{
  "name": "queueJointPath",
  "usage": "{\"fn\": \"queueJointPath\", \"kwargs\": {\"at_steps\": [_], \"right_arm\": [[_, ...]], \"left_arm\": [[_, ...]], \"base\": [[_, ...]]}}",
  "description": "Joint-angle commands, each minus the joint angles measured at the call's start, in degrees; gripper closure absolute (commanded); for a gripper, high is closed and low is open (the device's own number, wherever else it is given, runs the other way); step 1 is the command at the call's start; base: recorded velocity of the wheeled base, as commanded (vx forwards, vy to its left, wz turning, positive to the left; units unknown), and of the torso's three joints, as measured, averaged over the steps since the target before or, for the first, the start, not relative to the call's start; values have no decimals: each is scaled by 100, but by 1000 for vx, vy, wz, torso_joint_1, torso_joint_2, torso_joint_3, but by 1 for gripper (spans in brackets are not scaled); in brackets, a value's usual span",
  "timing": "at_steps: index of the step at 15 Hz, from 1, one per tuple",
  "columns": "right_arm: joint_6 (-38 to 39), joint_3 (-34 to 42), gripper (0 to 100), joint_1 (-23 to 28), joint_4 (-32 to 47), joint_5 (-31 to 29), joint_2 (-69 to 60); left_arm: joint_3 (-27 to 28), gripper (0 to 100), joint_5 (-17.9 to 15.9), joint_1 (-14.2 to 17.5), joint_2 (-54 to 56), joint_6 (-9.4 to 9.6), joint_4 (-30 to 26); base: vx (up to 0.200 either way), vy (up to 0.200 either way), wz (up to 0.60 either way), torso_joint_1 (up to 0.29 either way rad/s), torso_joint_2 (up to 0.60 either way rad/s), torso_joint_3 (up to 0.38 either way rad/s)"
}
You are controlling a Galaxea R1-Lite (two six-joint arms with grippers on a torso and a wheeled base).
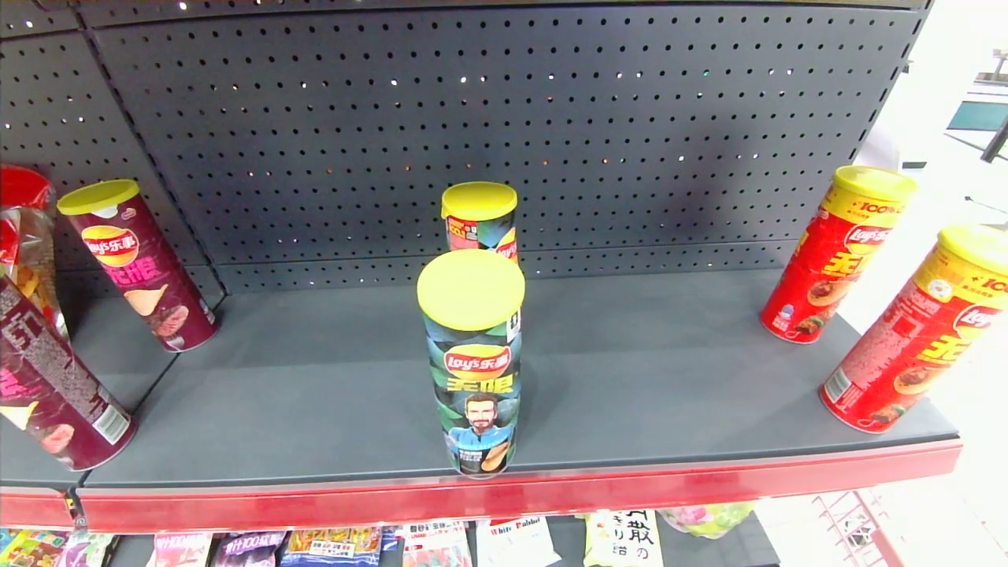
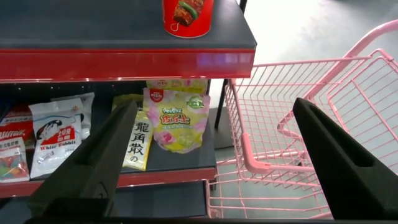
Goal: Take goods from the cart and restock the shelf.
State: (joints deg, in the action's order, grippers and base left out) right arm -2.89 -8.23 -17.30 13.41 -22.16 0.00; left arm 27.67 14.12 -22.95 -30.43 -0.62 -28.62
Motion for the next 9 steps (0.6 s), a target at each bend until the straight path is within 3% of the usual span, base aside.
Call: {"fn": "queueJointPath", "kwargs": {"at_steps": [1, 3, 5, 6, 7, 8, 9], "right_arm": [[8, -162, 0, 148, -14, 10, 439], [16, -241, 0, 438, 13, 1, 650], [8, -30, 0, 1264, 21, 89, 677], [8, 85, 0, 1308, -58, 247, 536], [8, 85, 0, 1308, -58, 247, 536], [43, 313, 0, 1308, -629, 608, 545], [8, 823, 0, 1308, -1675, 1267, 545]], "left_arm": [[414, 0, 276, 1821, 2524, -149, -2139], [247, 0, 258, 1812, 2515, -254, -1787], [-1089, 0, 249, 1803, 2524, -571, 516], [-1546, 0, 249, 1812, 2524, -606, 1245], [-1546, 0, 249, 1812, 2524, -606, 1245], [-2767, 0, 267, 1803, 2524, -579, 3126], [-2723, 0, 56, 1803, 2515, -641, 3003]], "base": [[0, 0, 0, 0, 0, 0], [0, 0, 0, 0, 0, 0], [0, 0, 0, 0, 0, 0], [0, 0, 0, 0, 0, 0], [0, 0, 0, 0, 0, 0], [0, 0, 0, 0, 0, 0], [0, 0, 0, 0, 0, 0]]}}
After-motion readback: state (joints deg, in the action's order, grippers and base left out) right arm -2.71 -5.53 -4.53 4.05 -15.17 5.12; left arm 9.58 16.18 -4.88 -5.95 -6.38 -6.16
